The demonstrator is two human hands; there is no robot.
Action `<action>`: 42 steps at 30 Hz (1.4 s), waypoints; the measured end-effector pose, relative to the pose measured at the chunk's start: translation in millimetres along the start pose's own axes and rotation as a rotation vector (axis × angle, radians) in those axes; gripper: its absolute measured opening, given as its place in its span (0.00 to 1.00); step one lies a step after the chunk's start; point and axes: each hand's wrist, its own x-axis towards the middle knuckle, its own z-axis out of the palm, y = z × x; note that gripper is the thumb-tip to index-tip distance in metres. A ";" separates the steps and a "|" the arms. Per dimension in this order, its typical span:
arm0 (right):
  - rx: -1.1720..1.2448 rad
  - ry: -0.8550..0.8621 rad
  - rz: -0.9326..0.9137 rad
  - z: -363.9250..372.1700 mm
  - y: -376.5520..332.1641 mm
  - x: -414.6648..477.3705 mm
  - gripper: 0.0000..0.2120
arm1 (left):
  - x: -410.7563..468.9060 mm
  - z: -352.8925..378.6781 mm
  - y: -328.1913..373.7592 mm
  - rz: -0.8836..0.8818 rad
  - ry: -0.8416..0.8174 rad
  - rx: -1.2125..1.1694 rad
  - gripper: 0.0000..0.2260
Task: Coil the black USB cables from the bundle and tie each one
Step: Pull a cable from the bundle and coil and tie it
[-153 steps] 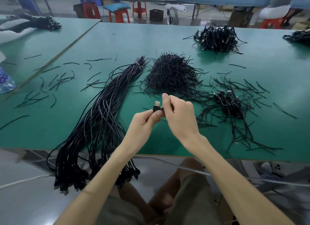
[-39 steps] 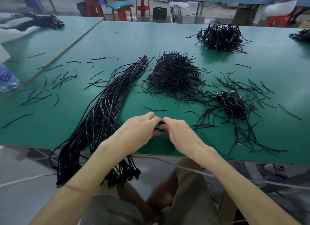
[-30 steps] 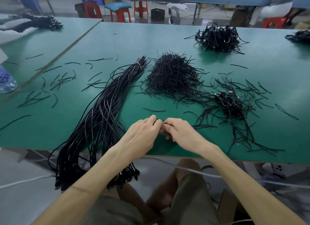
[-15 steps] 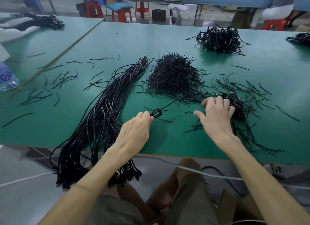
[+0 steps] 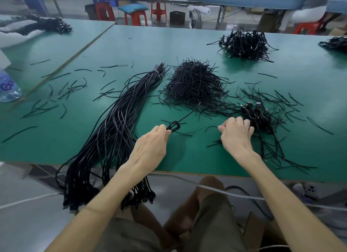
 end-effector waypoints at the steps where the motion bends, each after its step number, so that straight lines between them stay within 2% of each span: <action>1: 0.057 0.056 -0.012 0.7 -0.9 -1.7 0.08 | 0.4 -0.5 0.0 -0.004 -0.006 -0.015 0.16; 4: 0.220 0.213 -0.075 0.2 -3.7 -7.1 0.05 | 3.0 -3.1 -1.3 -0.026 -0.031 -0.082 0.17; 6: 0.301 0.245 -0.115 -1.2 -4.9 -9.5 0.04 | 5.2 -5.2 -2.2 -0.056 -0.061 -0.132 0.18; 10: 0.423 0.218 -0.132 -2.6 -7.9 -12.2 0.03 | 7.2 -6.6 -0.8 -0.112 -0.119 -0.243 0.19; 15: 0.940 0.097 -0.067 -12.1 -18.9 -23.9 0.06 | 9.3 -4.0 7.9 -0.150 -0.086 -0.357 0.21; 19: 1.201 0.056 -0.131 -19.8 -44.1 -42.8 0.10 | 11.7 0.9 16.5 -0.162 -0.123 -0.372 0.22; 23: 1.276 -0.041 -0.161 -21.1 -68.5 -58.3 0.11 | 9.9 3.9 27.5 -0.093 -0.125 -0.407 0.19; 27: 1.325 -0.164 -0.032 -17.3 -78.7 -68.4 0.14 | 10.4 2.7 29.1 -0.063 -0.145 -0.404 0.12; 34: 1.353 -0.328 0.175 -16.8 -69.4 -68.6 0.16 | 9.3 -6.3 21.3 -0.045 -0.110 -0.477 0.16; 42: 1.459 -0.444 0.178 -21.4 -64.7 -66.2 0.16 | 12.9 -16.2 22.1 0.009 -0.150 -0.654 0.17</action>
